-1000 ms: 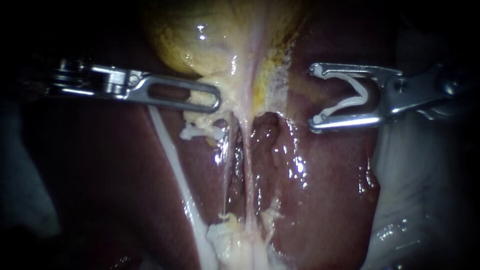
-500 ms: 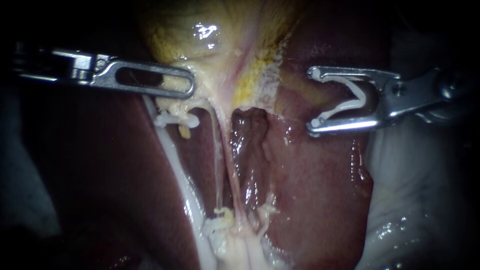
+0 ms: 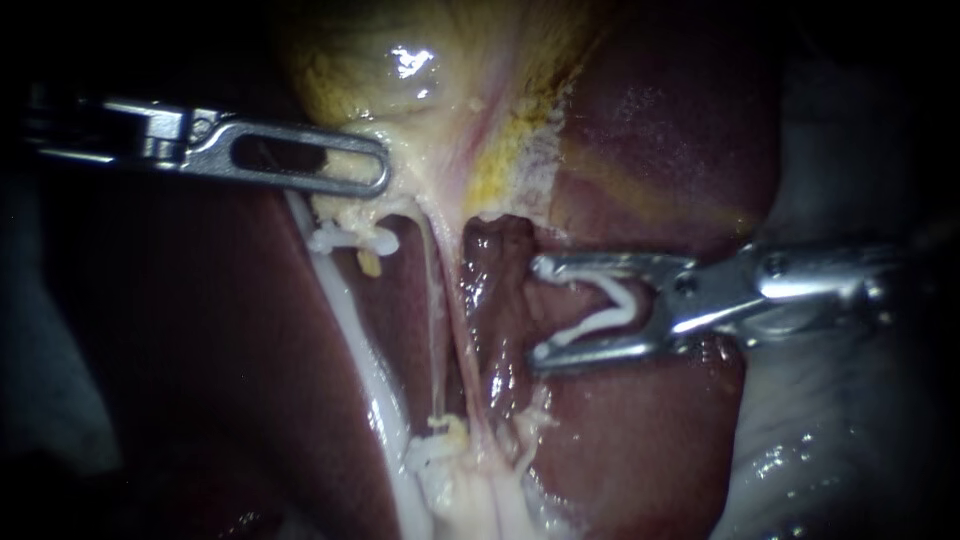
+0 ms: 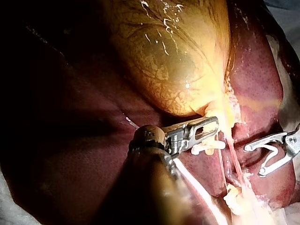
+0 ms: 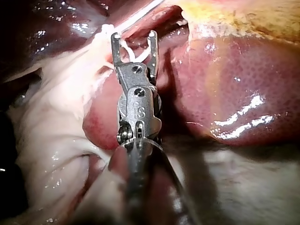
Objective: Clipping first clip right tube
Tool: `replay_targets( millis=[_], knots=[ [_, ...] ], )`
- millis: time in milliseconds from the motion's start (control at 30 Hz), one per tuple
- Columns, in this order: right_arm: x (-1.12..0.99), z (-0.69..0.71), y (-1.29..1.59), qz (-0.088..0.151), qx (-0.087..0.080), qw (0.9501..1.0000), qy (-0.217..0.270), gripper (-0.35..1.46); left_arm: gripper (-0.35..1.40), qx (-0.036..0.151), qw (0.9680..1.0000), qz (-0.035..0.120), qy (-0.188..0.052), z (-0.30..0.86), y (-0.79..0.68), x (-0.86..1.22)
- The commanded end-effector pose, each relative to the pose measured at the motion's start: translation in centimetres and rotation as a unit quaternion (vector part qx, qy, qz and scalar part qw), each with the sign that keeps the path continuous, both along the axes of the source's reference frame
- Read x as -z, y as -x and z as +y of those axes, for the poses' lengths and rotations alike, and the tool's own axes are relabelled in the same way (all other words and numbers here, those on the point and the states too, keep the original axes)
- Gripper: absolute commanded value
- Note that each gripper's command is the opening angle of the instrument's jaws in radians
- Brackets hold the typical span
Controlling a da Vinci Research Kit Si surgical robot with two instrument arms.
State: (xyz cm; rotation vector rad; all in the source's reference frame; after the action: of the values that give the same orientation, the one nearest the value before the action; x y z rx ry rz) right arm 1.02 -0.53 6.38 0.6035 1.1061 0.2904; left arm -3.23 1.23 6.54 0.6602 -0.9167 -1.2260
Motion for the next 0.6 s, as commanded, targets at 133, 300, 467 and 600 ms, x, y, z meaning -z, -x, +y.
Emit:
replay_targets(
  millis=[133, 300, 467, 600],
  knots=[
    [-0.2, -0.1, -0.14, -0.004, 0.003, 0.9999, -0.013, 0.46, -0.35, 0.0, 1.0, 0.0, 0.0, 0.0, 0.01, 0.0],
    [-0.31, -0.18, -0.25, -0.005, 0.004, 0.9995, -0.032, 0.46, -0.35, 0.001, 1.0, 0.0, 0.0, -0.01, 0.02, 0.0],
    [-0.33, -0.2, -0.32, 0.009, 0.003, 0.9985, -0.054, 0.46, -0.35, 0.001, 1.0, 0.001, 0.0, -0.01, 0.02, 0.0],
    [-0.31, -0.22, -0.34, 0.032, 0.001, 0.9961, -0.082, 0.46, -0.35, 0.001, 1.0, 0.001, 0.0, -0.01, 0.02, 0.0]
  ],
)
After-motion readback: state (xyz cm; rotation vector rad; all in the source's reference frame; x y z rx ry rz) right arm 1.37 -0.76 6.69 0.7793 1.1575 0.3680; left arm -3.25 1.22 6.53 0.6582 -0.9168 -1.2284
